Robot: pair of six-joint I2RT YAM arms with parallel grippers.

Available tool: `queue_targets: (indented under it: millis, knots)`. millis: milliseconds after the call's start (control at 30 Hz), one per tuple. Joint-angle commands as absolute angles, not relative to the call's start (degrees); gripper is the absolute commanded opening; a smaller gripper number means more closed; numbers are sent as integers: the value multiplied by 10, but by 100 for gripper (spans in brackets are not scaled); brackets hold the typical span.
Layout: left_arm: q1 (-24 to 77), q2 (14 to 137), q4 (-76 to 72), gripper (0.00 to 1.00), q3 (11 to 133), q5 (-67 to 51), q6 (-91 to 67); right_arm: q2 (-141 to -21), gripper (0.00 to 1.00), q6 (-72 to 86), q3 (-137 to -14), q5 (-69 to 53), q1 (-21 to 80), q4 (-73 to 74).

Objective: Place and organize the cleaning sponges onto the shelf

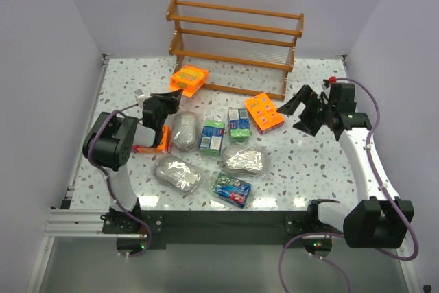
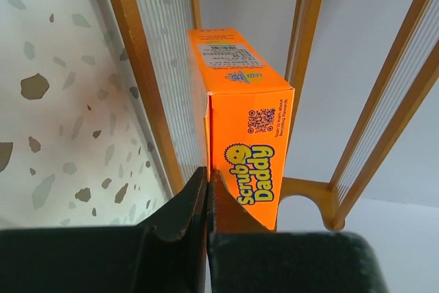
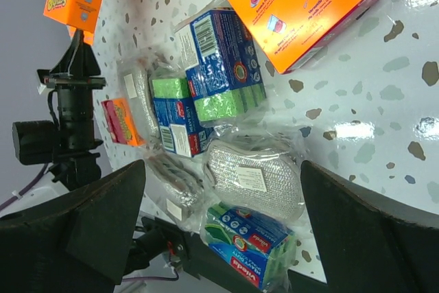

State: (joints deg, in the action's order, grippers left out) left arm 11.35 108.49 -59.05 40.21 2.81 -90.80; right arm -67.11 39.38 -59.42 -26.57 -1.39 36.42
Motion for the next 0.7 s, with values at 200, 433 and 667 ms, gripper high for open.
queue_targets:
  millis: [200, 433, 667]
  knots:
    - [142, 1147, -634, 0, 483, 70, -954, -689, 98, 383, -586, -285, -20, 349]
    - [144, 1218, -572, 0, 612, 83, -940, -713, 98, 388, -577, -287, -23, 325]
    - [141, 1273, -545, 0, 693, 89, -943, -723, 98, 391, -570, -287, -25, 310]
